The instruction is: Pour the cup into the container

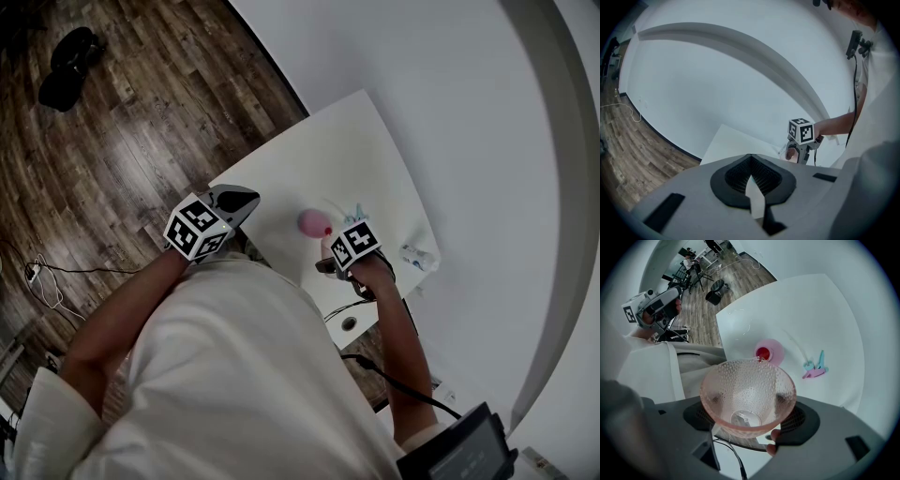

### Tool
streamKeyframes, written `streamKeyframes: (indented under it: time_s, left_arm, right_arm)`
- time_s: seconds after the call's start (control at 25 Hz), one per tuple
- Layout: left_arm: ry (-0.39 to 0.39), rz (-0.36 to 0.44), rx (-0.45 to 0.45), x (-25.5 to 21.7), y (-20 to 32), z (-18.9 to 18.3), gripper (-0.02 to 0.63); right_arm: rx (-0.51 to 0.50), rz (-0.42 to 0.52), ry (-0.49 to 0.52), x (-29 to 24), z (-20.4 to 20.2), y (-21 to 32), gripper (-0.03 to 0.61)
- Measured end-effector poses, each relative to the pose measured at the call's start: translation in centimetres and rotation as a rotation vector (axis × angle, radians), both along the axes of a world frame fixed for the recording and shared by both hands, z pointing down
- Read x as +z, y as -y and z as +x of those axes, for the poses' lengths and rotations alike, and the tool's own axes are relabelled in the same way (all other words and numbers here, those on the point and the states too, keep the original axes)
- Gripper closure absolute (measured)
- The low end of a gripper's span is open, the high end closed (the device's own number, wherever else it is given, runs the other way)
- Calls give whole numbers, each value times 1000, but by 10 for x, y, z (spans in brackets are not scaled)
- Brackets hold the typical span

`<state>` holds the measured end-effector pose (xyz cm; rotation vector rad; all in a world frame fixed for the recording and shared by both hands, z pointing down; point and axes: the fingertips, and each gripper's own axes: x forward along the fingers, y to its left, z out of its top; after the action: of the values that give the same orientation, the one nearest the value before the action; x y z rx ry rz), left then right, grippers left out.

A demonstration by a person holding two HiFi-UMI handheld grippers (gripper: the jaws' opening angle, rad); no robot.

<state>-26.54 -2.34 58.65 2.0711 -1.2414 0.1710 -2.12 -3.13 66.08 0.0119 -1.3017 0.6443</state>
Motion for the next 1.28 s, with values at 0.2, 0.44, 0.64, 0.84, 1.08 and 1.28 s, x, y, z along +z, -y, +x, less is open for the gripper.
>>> streamKeyframes:
  time_s: [0.2, 0.44, 0.64, 0.84, 1.08, 1.28]
  left_arm:
    - [3, -2, 1, 2, 3, 5, 604]
    - [1, -1, -1, 2, -1, 3, 604]
    - [1, -1, -2, 2, -1, 5, 604]
    - [1, 0, -4, 2, -2, 9, 604]
    - [-3, -2, -13, 3, -4, 4, 604]
    - [-7, 1, -19, -2, -10, 1, 604]
  right_arm:
    - [0, -4, -2, 1, 5, 3, 199]
    - [-4, -5, -4, 2, 4, 1, 199]
    - [-12, -9, -8, 2, 5, 4, 199]
    - [-15, -22, -11, 2, 8, 5, 199]
    - [-24, -31, -17, 1, 3, 6, 199]
    - [-30, -38, -22, -5, -1, 1, 199]
